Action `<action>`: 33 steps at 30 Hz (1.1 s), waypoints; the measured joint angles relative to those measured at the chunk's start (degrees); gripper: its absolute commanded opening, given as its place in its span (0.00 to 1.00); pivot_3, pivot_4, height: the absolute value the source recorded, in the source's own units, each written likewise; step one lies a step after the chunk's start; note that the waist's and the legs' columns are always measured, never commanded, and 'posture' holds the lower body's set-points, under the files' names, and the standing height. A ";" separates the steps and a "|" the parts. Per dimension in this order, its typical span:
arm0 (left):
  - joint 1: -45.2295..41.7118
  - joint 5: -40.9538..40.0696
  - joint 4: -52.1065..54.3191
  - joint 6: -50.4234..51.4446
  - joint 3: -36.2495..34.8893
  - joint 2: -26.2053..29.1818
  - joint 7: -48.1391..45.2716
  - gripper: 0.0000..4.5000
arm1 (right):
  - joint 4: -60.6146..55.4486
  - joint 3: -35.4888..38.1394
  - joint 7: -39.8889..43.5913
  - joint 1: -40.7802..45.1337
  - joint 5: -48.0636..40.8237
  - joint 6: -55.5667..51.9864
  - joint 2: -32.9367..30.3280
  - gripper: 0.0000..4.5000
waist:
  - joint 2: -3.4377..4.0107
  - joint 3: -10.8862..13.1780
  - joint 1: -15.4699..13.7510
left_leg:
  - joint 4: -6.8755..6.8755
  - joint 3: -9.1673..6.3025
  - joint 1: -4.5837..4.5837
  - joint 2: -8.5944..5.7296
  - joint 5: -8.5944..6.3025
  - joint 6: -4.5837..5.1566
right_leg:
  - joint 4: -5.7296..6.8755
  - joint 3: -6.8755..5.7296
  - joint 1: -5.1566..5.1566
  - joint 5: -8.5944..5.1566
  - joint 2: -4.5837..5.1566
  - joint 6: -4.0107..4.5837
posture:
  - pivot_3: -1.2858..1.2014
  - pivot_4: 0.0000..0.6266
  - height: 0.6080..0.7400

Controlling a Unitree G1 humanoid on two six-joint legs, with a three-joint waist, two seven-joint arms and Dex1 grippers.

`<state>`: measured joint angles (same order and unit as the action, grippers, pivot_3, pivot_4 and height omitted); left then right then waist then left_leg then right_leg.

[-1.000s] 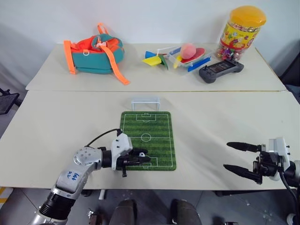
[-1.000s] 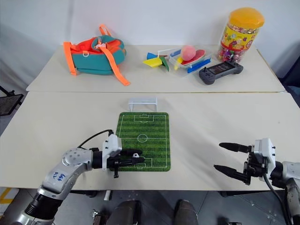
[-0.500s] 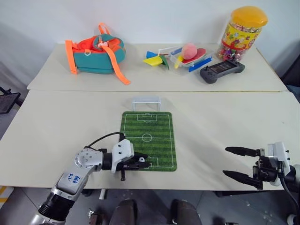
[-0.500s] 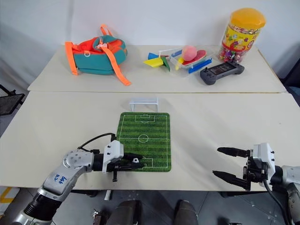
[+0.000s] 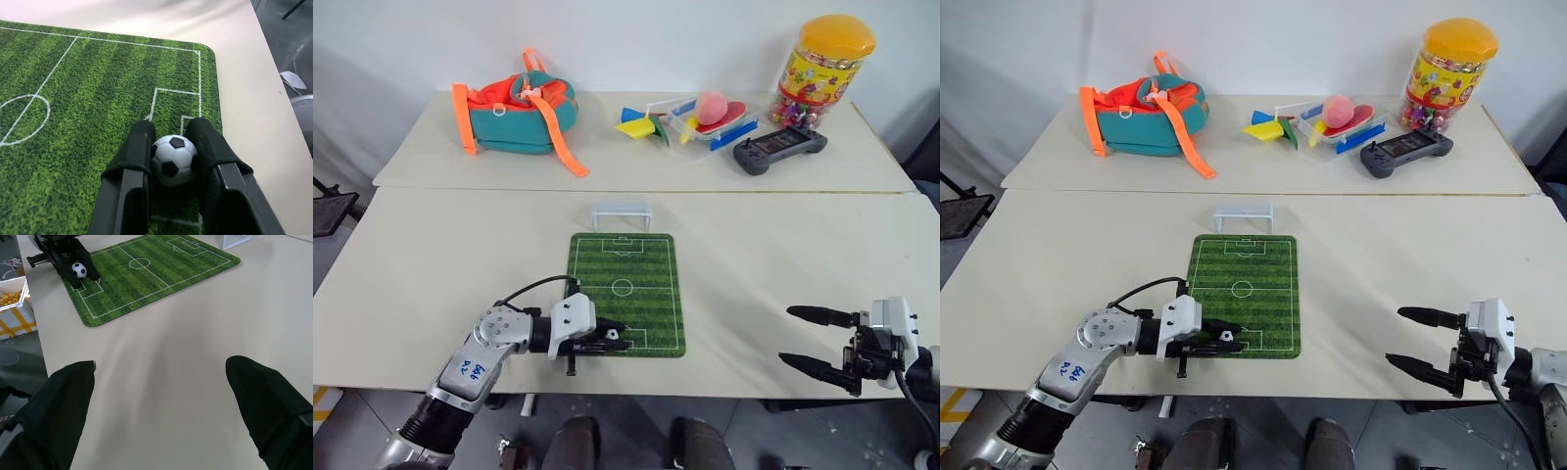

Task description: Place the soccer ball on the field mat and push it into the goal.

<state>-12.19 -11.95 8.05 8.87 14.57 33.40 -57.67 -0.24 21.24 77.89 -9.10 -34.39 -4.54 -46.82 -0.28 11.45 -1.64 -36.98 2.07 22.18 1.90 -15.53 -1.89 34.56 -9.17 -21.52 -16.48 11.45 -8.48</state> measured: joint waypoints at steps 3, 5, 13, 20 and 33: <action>0.00 0.16 -0.27 -0.70 0.18 -0.28 -0.23 0.68 | 0.04 0.00 -0.42 0.52 0.30 0.01 0.00 1.00 | 0.00 0.00 0.03 | -0.11 0.02 0.03 0.00 -0.03 0.06 | -0.02 0.05 0.01 0.06 0.00 -0.02 | 0.52 0.24 1.00; 0.01 0.23 -0.57 -1.09 0.18 -0.65 -0.23 0.81 | 0.09 0.00 -0.53 0.79 0.42 0.00 0.00 1.00 | 0.00 0.00 0.05 | -0.11 0.03 0.03 0.00 -0.04 0.08 | -0.02 0.06 0.01 0.08 0.00 -0.01 | 0.52 0.24 1.00; -0.36 0.08 -0.80 -1.89 -0.77 -0.72 -0.62 0.88 | 0.67 0.00 -0.74 1.52 1.24 0.01 0.00 1.00 | 0.00 0.00 0.10 | -0.09 0.03 0.03 0.01 -0.05 0.07 | -0.02 0.05 -0.01 0.09 -0.01 -0.01 | 0.52 0.24 1.00; -0.77 -4.62 2.95 -2.96 -6.88 -0.30 -1.59 0.69 | 1.47 -0.01 -0.74 2.26 1.73 0.14 0.00 1.00 | 0.00 0.01 0.13 | -0.08 0.04 0.05 0.01 -0.06 0.06 | -0.04 0.05 -0.02 0.10 -0.01 -0.03 | 0.52 0.24 1.00; 6.79 -8.00 9.50 -0.10 -5.37 4.24 -6.59 0.01 | 2.77 -0.02 -0.34 3.39 1.78 0.73 -0.01 1.00 | 0.02 0.02 0.13 | -0.08 0.08 0.06 0.02 -0.10 0.08 | -0.11 0.07 -0.03 0.10 -0.02 -0.03 | 0.52 0.24 1.00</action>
<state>-5.41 -19.95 17.55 8.77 9.20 37.64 -64.26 2.53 21.22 77.55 -5.71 -32.61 -3.81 -46.82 -0.26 11.47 -1.50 -37.06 2.15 22.24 1.92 -15.63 -1.81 34.46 -9.10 -21.55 -16.38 11.44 -8.52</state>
